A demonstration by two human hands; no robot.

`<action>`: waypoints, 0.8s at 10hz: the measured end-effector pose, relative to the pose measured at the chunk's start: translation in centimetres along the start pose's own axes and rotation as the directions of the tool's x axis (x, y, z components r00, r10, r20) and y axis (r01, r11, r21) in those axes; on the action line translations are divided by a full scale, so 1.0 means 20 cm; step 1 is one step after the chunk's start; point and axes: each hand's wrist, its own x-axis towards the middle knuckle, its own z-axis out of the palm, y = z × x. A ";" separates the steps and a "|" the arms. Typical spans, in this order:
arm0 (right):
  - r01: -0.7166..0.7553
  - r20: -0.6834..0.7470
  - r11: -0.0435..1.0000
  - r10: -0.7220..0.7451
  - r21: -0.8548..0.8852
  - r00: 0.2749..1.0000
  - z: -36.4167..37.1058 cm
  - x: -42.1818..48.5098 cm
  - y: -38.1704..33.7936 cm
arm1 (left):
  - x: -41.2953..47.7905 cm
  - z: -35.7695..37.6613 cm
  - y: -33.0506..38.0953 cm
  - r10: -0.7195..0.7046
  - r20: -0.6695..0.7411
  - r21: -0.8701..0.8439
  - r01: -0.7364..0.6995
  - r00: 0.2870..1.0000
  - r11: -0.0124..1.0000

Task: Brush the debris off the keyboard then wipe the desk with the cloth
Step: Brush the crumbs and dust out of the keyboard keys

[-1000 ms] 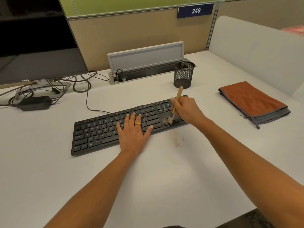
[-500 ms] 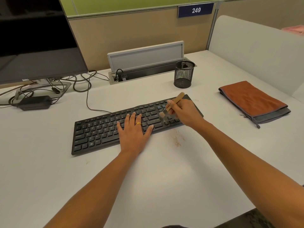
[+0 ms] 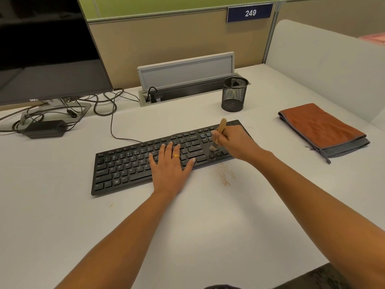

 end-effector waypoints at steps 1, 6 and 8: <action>-0.034 0.041 0.999 0.034 0.002 0.999 0.01 -0.02 -0.01 | 0.00 0.00 0.00 0.000 0.007 0.005 0.000 1.000 1.000; -0.047 -0.215 0.990 0.075 0.132 0.974 0.09 -0.04 -0.02 | 0.00 0.00 0.00 -0.004 0.006 0.004 0.004 1.000 1.000; -0.073 -0.105 0.996 0.067 -0.048 0.992 0.12 -0.03 -0.04 | 0.00 0.00 0.00 -0.002 0.002 -0.003 0.002 1.000 1.000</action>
